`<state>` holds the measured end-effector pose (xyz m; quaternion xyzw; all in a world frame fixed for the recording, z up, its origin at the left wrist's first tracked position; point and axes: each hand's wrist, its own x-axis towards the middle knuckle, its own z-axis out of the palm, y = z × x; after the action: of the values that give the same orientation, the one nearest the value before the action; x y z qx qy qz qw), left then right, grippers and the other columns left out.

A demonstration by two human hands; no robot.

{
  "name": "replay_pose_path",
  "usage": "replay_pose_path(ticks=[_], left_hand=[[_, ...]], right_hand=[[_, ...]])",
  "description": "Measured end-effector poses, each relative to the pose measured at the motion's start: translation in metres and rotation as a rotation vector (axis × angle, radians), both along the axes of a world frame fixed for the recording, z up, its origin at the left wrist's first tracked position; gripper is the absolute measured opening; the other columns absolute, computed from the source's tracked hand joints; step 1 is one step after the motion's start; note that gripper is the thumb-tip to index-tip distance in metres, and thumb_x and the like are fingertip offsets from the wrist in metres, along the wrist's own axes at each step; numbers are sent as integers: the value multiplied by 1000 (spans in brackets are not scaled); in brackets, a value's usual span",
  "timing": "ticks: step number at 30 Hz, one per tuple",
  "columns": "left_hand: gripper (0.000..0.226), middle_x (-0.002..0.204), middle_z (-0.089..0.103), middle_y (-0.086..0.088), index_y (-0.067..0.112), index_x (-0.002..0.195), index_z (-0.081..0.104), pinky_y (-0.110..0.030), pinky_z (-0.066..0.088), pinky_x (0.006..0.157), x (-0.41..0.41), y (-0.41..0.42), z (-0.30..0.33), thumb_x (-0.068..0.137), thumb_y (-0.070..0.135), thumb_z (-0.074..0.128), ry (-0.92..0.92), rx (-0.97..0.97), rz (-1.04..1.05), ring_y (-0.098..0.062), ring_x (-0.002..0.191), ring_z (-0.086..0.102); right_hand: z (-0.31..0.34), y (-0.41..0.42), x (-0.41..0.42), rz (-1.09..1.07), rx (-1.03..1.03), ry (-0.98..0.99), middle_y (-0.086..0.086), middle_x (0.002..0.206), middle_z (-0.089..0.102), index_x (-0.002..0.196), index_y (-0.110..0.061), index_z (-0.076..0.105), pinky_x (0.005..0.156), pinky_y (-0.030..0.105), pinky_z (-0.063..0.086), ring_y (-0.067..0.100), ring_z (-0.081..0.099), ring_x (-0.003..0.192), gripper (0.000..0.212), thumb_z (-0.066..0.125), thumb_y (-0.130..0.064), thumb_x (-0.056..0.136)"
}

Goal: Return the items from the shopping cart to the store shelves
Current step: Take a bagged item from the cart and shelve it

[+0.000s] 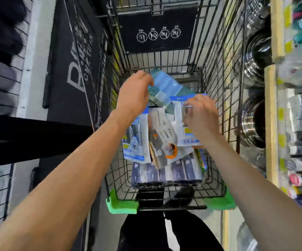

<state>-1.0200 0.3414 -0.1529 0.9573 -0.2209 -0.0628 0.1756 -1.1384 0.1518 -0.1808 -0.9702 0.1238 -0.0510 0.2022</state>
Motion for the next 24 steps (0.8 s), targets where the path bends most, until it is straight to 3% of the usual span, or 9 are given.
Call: replay_pose_path(ticks=[3,7,9,13,14,17,19,21,24], left_hand=[[21,109,71,-13,22,101,71,-43,54,89,43,-12,-65,87,15,57,410,125,104,-36,104,67],[32,122,66,-22,6,118,66,-44,50,94,79,-7,-119,93,24,63,465,317,32,-39,117,62],[33,125,65,-16,7,125,64,-34,52,92,89,3,-141,95,21,61,597,428,-72,-32,115,64],[10,78,58,1,13,87,65,-15,42,55,83,23,-185,90,4,68,938,570,-273,-2,65,62],[8,71,54,5,7,90,67,-13,38,54,80,24,-194,90,-1,66,929,586,-300,9,50,56],[31,58,55,12,2,123,66,-9,35,45,74,25,-198,92,0,64,835,600,-447,8,31,47],[22,73,60,3,8,116,67,-7,35,44,70,23,-191,95,6,60,797,642,-603,2,44,54],[23,94,62,-5,5,116,68,-11,34,53,66,21,-186,95,7,60,795,644,-656,-11,72,55],[20,105,64,-5,16,112,67,-22,43,68,70,15,-171,93,11,65,834,627,-554,-21,97,56]], right_hand=[[-34,7,39,7,69,135,9,102,67,102,-10,72,87,38,45,33,60,102,31,60,4,77],[-65,1,78,154,18,316,14,116,67,119,-12,67,96,41,45,36,59,111,35,60,-8,85],[-80,-1,89,223,-28,481,15,115,69,116,-16,67,93,41,48,36,63,110,29,60,-20,88],[-93,5,90,217,-78,679,21,110,69,106,-12,69,85,40,51,38,64,106,29,55,-34,94],[-92,8,88,201,-57,698,22,110,68,106,-10,69,84,39,51,38,63,106,29,54,-33,95],[-89,11,86,195,-39,754,20,96,67,92,-7,66,75,37,47,38,62,101,27,53,-31,95],[-84,12,89,179,-24,810,7,71,56,67,-15,51,69,33,40,34,61,90,32,52,-34,93],[-82,13,91,151,15,852,0,62,41,59,-21,36,69,32,39,29,54,80,40,53,-40,90],[-87,9,84,69,107,812,0,64,53,59,-20,51,65,31,41,28,57,76,37,60,-45,85]])
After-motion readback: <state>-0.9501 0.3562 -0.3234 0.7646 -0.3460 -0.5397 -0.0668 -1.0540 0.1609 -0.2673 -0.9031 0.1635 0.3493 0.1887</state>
